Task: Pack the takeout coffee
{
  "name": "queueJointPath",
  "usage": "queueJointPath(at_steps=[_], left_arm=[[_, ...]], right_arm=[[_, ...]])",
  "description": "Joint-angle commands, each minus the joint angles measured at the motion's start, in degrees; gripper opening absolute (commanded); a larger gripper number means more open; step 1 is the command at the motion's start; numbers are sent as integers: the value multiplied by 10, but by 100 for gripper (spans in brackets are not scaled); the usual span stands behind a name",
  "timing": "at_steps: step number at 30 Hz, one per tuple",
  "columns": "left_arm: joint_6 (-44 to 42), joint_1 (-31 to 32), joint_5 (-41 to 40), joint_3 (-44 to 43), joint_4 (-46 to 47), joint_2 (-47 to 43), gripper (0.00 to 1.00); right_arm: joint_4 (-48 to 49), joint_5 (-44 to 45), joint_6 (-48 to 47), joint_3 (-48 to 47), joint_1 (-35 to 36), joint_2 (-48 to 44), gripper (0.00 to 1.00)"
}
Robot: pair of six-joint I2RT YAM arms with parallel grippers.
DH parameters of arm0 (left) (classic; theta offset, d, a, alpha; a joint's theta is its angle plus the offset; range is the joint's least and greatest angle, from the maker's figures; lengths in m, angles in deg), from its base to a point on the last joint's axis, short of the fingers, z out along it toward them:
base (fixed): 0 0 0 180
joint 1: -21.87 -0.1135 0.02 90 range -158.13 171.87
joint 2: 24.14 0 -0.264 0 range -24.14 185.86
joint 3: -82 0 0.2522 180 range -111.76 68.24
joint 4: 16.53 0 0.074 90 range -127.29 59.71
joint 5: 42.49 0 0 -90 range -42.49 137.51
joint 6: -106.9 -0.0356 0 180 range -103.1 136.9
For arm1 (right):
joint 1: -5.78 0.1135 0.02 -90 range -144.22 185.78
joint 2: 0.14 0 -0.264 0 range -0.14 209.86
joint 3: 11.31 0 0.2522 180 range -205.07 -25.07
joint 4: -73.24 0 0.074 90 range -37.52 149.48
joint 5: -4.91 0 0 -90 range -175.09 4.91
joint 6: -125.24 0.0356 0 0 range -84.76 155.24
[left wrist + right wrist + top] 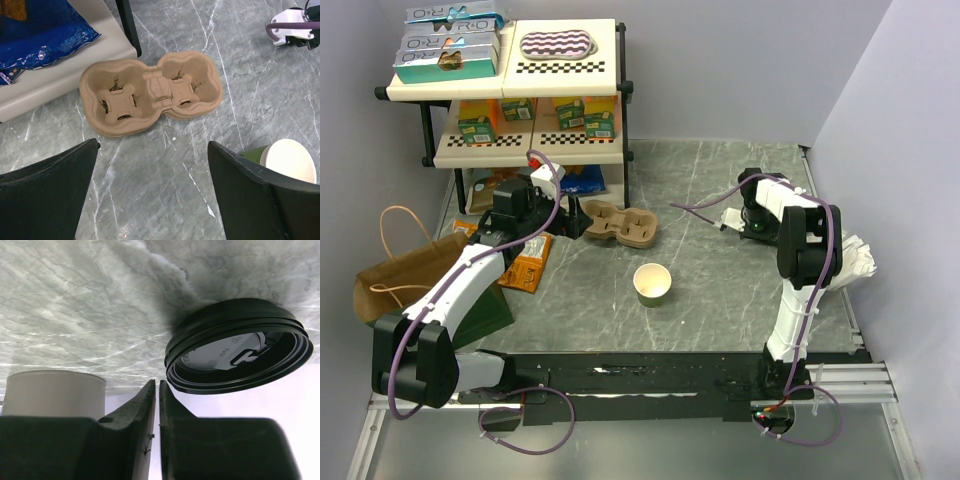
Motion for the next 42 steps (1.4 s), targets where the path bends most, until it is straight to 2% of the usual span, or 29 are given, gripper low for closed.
queueJointPath(at_steps=[1,5,13,16,17,20,26,42], left_arm=[[7,0,8,-5,29,-5,97],[5,0,7,-7,28,-4,97],[8,0,8,-5,31,-4,97],[8,0,9,-5,30,-3,97],[7,0,8,-5,30,-3,97],[5,0,6,-5,29,-2,97],[9,1,11,-5,29,-1,97],[10,0,10,-12,31,7,97]], right_arm=[[-6,17,-4,-27,-5,7,12],[-10,10,-4,-24,-5,3,0],[-10,3,-14,-25,-5,-21,0],[-11,3,-23,-21,-5,-27,10],[-7,5,-25,-18,-5,-30,18],[5,7,-38,-7,-5,-38,26],[4,11,-37,-25,-5,-26,32],[26,29,-60,-26,-5,-9,38]])
